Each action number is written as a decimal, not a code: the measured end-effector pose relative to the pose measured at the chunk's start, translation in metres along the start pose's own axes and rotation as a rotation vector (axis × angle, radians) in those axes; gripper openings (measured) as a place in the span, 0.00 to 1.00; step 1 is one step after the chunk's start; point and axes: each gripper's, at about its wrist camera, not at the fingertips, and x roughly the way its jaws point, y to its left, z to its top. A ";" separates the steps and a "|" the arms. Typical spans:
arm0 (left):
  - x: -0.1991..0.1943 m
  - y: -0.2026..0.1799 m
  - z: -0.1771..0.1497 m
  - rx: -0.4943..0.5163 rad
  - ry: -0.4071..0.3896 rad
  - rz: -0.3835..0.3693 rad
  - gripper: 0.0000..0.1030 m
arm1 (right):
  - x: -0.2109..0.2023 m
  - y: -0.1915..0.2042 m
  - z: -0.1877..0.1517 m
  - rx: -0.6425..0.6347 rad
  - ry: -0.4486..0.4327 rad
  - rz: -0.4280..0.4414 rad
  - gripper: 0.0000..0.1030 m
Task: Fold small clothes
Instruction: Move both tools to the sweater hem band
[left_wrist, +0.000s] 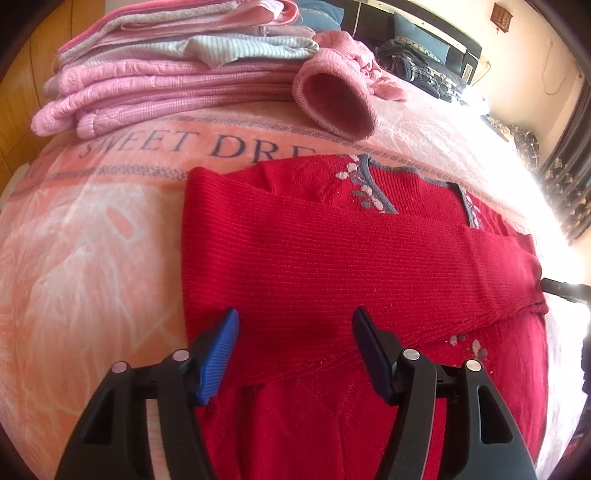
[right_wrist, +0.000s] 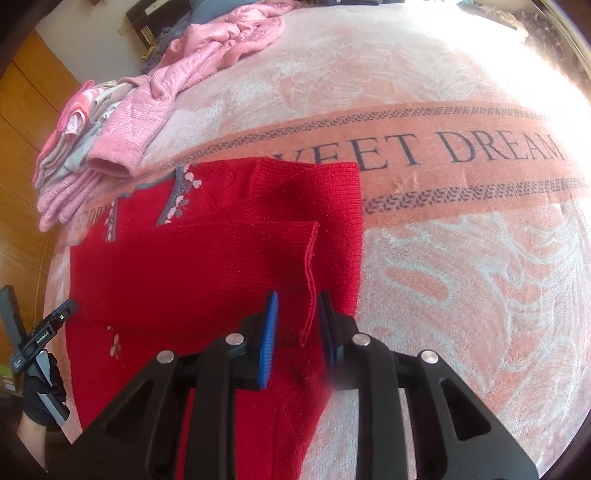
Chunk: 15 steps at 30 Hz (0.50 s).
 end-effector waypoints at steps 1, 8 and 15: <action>-0.008 0.002 -0.002 -0.016 0.011 -0.020 0.63 | -0.010 0.001 -0.005 0.000 0.007 0.028 0.23; -0.067 0.022 -0.083 -0.020 0.209 -0.062 0.63 | -0.064 0.013 -0.096 -0.100 0.131 0.120 0.33; -0.118 0.041 -0.183 -0.087 0.396 -0.104 0.63 | -0.084 0.019 -0.198 -0.106 0.291 0.137 0.39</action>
